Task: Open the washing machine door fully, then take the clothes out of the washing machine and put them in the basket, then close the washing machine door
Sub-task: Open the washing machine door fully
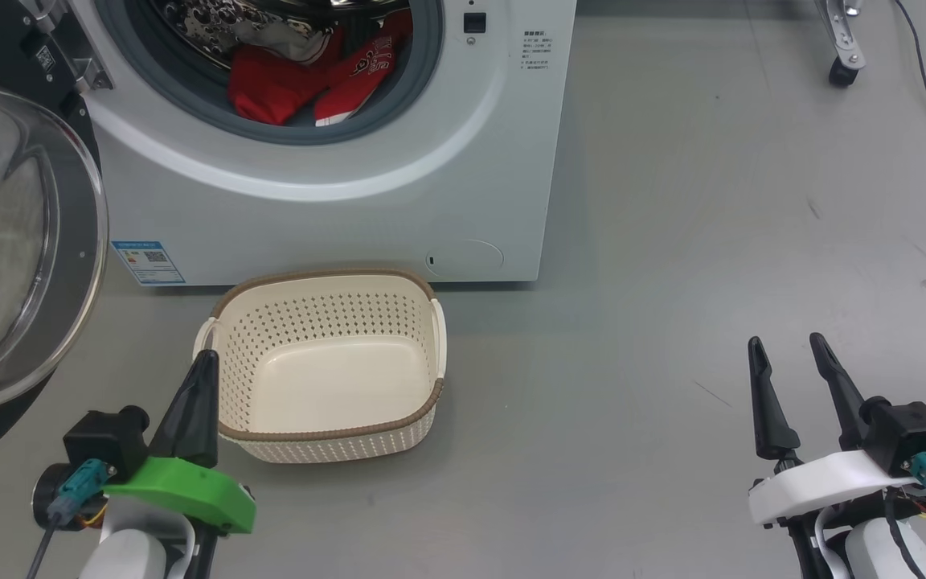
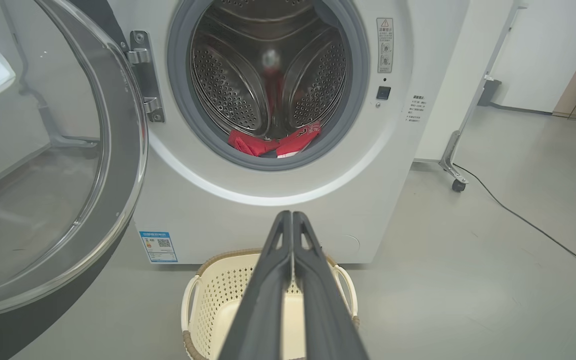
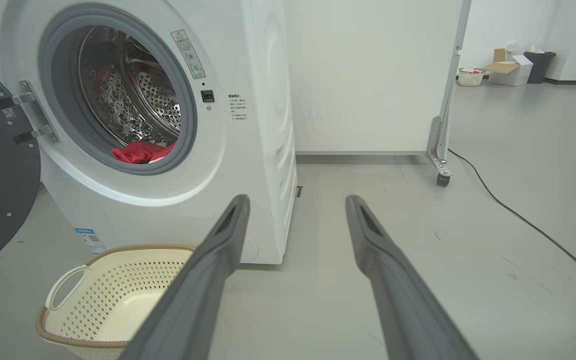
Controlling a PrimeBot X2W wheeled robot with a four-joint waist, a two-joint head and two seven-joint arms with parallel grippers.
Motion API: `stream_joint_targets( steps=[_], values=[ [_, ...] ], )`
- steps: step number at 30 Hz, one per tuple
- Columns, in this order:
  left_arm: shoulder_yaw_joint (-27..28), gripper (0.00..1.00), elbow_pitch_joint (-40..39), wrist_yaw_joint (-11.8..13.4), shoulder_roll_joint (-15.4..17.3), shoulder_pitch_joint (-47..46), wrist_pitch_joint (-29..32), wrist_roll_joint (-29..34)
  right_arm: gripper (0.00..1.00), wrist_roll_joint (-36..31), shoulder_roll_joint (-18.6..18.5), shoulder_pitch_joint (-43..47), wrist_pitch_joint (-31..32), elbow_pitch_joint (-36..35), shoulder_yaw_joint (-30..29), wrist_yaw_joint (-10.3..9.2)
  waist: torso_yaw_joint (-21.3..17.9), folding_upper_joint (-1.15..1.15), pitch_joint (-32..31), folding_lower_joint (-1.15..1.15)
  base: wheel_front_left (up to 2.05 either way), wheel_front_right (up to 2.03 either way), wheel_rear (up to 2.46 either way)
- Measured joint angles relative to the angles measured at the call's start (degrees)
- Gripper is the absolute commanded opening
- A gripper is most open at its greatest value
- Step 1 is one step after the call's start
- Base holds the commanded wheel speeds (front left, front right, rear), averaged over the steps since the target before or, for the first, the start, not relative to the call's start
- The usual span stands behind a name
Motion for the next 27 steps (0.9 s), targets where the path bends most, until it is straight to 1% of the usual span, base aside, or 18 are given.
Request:
stream_joint_targets(
  steps=[1,2,10,12,22,27],
  values=[
    [0.1,0.91,-0.2,0.0,-0.3,0.2,-0.1,0.0,1.00,0.0,0.0,0.0,0.0,0.0,0.0,0.00,0.0,0.00,0.0,0.00,0.00,0.00,0.00],
    [0.3,1.00,-0.4,0.0,-0.6,0.2,-0.1,0.0,1.00,0.0,0.0,0.0,0.0,0.0,0.0,0.01,-0.1,0.00,0.0,0.00,0.00,0.00,0.00],
    [1.6,1.00,-1.7,0.4,-0.9,0.8,-0.5,-0.1,1.00,0.0,0.0,0.1,0.0,-0.2,0.0,0.04,-0.2,0.00,-0.3,0.00,0.00,0.00,0.00],
    [1.6,1.00,-1.9,0.8,-0.9,0.9,-0.5,-0.1,1.00,0.0,0.0,0.1,0.0,-0.2,0.0,0.04,-0.2,0.00,-0.4,0.00,0.00,0.00,0.00],
    [1.6,1.00,-2.6,0.8,-0.9,2.4,-0.6,0.0,1.00,0.0,0.0,0.5,-0.3,-0.4,0.0,0.07,-0.1,0.00,-0.7,0.00,0.00,0.00,0.00],
    [1.6,1.00,-3.0,1.3,-0.7,3.0,-0.6,0.8,1.00,0.0,0.0,1.0,-0.3,-0.5,0.1,0.09,0.0,0.00,-0.8,0.00,0.00,0.00,0.00]
  ],
)
